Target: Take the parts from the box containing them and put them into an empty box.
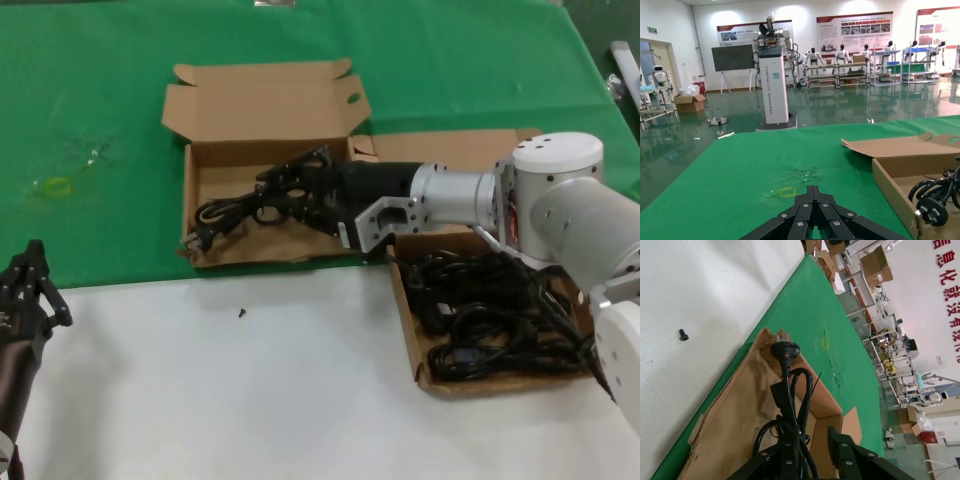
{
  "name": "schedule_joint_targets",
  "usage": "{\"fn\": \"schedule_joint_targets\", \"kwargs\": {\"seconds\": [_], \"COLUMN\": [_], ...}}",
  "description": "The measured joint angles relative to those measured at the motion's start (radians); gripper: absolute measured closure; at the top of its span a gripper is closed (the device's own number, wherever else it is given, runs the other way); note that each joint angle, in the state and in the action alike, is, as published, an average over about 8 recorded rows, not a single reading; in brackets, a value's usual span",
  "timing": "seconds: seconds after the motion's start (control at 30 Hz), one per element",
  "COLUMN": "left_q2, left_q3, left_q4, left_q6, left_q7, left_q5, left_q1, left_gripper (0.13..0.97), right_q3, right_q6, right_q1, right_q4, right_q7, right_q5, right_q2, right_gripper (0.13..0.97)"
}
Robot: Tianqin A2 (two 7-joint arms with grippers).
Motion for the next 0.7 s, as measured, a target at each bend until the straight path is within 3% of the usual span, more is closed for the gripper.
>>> {"fn": "schedule_joint_targets", "kwargs": {"seconds": [0.1, 0.37, 0.5, 0.7], "left_q2": [0.000, 0.000, 0.000, 0.000], "left_q3": [0.000, 0.000, 0.000, 0.000], "left_q4": [0.000, 0.000, 0.000, 0.000], "left_q6": [0.000, 0.000, 0.000, 0.000], "left_q7": [0.000, 0.000, 0.000, 0.000], "left_q5": [0.000, 0.000, 0.000, 0.000], "left_q1": [0.000, 0.000, 0.000, 0.000], "left_gripper": [0.954, 0.954, 0.954, 0.954], "right_q3": [0.011, 0.037, 0.049, 0.053], "right_q6": [0.007, 0.026, 0.010, -0.036], "right_q1": [0.004, 0.006, -0.001, -0.044], "right_q4": [-0.014, -0.031, -0.023, 0.059], "right_q7": [-0.016, -0.044, -0.023, 0.082], "right_q5": [0.000, 0.002, 0.005, 0.005], "right_q2": [-0.003, -0.007, -0.004, 0.018], "right_gripper": [0.854, 0.709, 0.709, 0.550]}}
